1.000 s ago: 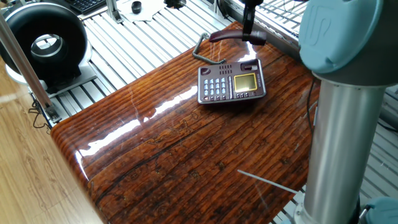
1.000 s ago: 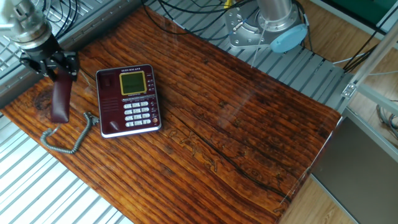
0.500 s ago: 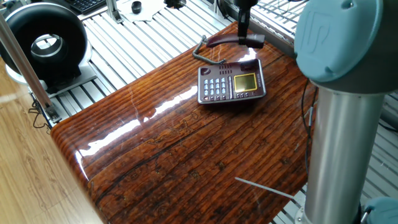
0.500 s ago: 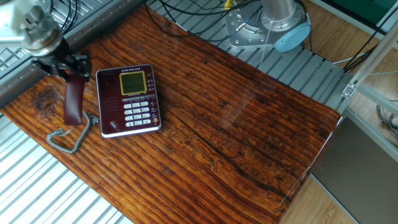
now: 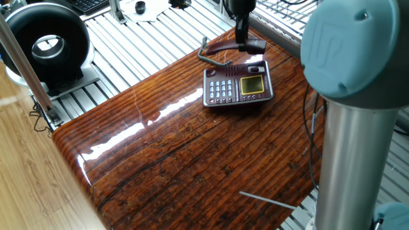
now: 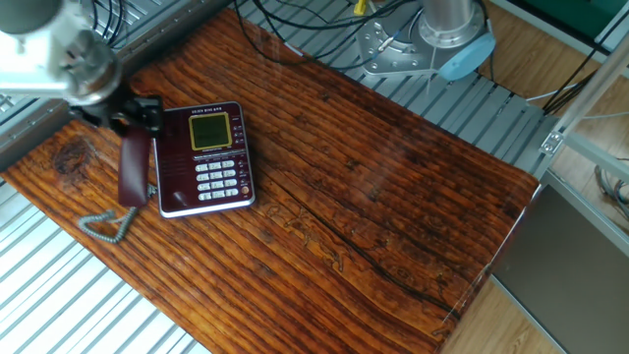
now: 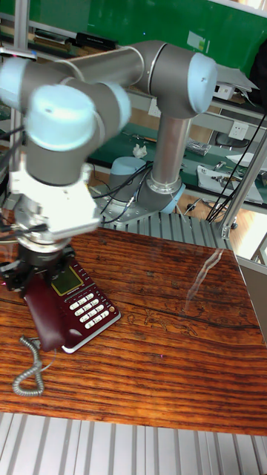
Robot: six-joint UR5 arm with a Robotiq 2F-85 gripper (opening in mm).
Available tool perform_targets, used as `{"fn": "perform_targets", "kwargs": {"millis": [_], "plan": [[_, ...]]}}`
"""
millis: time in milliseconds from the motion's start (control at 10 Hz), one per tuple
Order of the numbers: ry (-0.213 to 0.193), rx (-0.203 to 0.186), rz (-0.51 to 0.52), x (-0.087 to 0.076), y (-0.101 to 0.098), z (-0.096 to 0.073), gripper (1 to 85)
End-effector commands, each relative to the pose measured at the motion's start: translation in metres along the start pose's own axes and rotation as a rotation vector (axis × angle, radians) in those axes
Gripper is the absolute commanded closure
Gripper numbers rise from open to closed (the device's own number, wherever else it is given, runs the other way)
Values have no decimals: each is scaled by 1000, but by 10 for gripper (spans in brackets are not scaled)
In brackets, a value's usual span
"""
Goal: Place the handset of the telephone on the corresponding phone cradle
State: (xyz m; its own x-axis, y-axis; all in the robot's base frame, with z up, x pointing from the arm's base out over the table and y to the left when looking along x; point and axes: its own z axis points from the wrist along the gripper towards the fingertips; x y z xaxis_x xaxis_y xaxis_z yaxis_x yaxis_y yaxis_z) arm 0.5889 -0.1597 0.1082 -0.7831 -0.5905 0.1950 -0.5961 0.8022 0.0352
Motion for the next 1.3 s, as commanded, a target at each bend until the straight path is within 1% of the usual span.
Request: {"fn": "perform_targets", "kwargs": {"millis": [0,100,200,300,400,500,600,700,1000,1100,1200], "plan": [[-1,-30,-47,-2,35,7,607],[-4,-22,-107,-2,35,7,607],[5,-9,-194,-2,31,8,617],[36,21,-224,5,23,9,660],[72,56,-242,13,13,10,670],[70,58,-254,12,15,14,667],[45,34,-275,5,25,24,653],[34,28,-277,0,29,29,653],[56,32,-284,4,30,29,653],[45,21,-296,1,34,29,653],[42,20,-309,-1,34,30,653]]}}
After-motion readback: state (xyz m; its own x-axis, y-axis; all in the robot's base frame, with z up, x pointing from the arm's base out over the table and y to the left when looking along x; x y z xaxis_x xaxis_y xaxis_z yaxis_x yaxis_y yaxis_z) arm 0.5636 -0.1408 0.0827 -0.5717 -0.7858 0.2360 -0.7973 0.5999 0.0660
